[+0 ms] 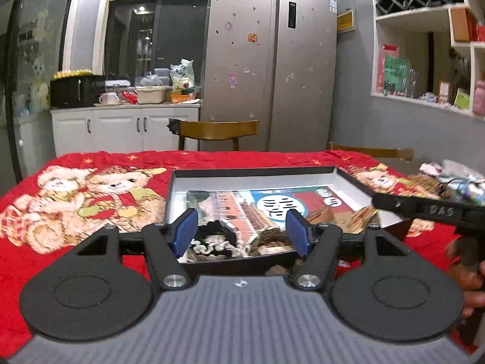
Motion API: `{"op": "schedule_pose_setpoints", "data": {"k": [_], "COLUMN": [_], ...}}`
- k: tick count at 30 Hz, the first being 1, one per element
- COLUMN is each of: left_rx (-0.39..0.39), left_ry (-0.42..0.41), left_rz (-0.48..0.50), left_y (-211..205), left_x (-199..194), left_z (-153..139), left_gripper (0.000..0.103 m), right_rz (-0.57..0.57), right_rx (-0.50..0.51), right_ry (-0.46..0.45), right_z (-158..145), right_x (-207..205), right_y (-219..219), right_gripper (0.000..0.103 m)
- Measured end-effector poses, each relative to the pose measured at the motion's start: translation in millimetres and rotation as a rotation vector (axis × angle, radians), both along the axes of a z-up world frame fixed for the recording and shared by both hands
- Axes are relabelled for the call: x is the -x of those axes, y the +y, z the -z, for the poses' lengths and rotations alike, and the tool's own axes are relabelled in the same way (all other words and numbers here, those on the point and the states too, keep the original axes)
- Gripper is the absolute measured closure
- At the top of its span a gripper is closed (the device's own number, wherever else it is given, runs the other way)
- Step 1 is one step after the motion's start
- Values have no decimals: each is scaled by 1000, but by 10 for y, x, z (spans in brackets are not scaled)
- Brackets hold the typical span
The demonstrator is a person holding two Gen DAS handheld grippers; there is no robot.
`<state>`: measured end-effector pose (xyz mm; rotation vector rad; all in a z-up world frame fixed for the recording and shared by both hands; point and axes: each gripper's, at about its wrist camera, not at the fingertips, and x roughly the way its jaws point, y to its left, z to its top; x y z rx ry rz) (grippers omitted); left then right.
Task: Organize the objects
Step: 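Move both grippers back to the items on the quilt, then grasp the cream scrunchie with left gripper while right grasps the brown pompom keychain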
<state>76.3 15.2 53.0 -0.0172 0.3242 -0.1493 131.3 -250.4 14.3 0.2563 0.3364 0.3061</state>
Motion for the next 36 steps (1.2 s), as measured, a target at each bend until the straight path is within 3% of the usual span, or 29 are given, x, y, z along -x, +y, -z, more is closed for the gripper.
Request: {"op": "schedule_pose_setpoints", "data": {"k": [6, 11, 13, 15, 18, 22, 26, 30, 33, 36], "left_rx": [42, -20, 26, 69, 31, 4, 32, -12, 10, -31], "left_ry": [18, 42, 113, 122, 115, 152, 237, 235, 269, 298], "left_rz": [-5, -77, -45, -1, -1, 32, 98, 151, 197, 171], "left_y": [35, -48, -63, -62, -141, -237, -290, -396, -407, -441], "left_x": [0, 222, 256, 336, 412, 420, 398, 453, 451, 388], "left_z": [-14, 81, 65, 64, 70, 161, 261, 309, 328, 387], "left_gripper": [34, 34, 34, 34, 34, 34, 34, 34, 34, 33], "right_rz": [-14, -14, 3, -11, -40, -24, 25, 22, 21, 3], "right_rx": [-7, -27, -74, -135, -160, -118, -103, -87, -57, -39], "right_ry": [16, 58, 82, 84, 94, 101, 194, 207, 230, 280], "right_z": [-13, -77, -117, -150, -207, -240, -187, -141, -102, -38], "right_x": [3, 94, 149, 216, 289, 358, 341, 343, 342, 311], "right_y": [33, 35, 15, -19, -10, 80, 130, 163, 209, 241], "right_gripper": [27, 27, 27, 27, 27, 27, 26, 26, 26, 26]}}
